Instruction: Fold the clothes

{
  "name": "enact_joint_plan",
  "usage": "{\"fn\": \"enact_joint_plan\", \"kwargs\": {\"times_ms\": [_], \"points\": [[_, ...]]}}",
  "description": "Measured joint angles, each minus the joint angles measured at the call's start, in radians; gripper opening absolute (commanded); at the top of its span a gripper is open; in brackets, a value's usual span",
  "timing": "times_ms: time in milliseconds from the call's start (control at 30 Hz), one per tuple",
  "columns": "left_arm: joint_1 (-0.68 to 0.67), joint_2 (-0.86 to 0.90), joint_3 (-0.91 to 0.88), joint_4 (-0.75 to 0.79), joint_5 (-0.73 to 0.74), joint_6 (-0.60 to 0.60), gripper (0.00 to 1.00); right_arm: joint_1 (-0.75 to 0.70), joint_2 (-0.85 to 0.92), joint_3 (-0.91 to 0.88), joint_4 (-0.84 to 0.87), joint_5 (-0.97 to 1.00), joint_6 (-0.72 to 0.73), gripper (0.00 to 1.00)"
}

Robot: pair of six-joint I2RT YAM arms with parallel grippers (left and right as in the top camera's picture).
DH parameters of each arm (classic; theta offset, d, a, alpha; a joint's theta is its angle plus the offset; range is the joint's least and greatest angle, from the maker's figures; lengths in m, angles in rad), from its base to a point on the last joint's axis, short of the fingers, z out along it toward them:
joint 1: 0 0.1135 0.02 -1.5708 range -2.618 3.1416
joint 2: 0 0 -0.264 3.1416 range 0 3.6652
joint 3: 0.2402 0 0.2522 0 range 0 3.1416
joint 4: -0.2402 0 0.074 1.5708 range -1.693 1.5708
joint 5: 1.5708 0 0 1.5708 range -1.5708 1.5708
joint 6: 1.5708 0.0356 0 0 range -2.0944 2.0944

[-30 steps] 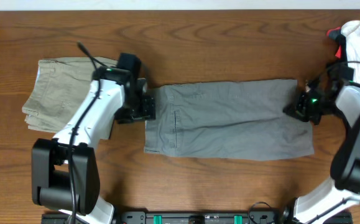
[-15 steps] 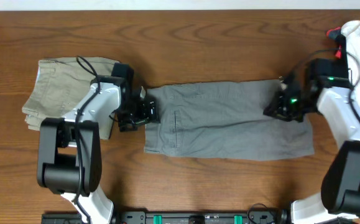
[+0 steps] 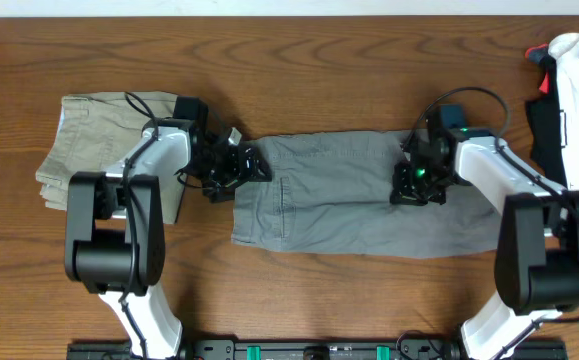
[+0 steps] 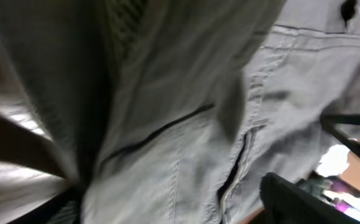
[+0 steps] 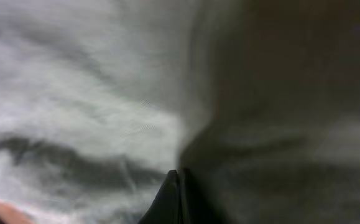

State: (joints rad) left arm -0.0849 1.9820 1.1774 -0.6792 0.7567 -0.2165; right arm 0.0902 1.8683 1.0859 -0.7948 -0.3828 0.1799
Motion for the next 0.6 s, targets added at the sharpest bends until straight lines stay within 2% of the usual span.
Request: {"fn": "enact_joint_plan", "kwargs": {"times_ms": [67, 267, 300, 433, 600], "points": [[0.002, 0.021, 0.001, 0.005, 0.04, 0.001, 0.61, 0.0, 0.018, -0.002, 0.005, 0.002, 0.008, 0.01], [0.006, 0.065, -0.012, 0.026, 0.075, 0.008, 0.09, 0.0, 0.023, -0.001, 0.008, -0.001, 0.022, 0.01], [0.006, 0.069, -0.014, 0.026, 0.079, 0.006, 0.06, 0.0, 0.023, -0.001, 0.008, -0.001, 0.022, 0.01], [0.006, 0.071, -0.013, 0.003, 0.073, 0.022, 0.06, 0.0, 0.023, -0.001, 0.008, -0.002, 0.022, 0.01], [0.005, 0.038, -0.002, -0.194, -0.03, 0.068, 0.06, -0.008, 0.01, -0.002, 0.007, 0.002, 0.022, 0.01]]}}
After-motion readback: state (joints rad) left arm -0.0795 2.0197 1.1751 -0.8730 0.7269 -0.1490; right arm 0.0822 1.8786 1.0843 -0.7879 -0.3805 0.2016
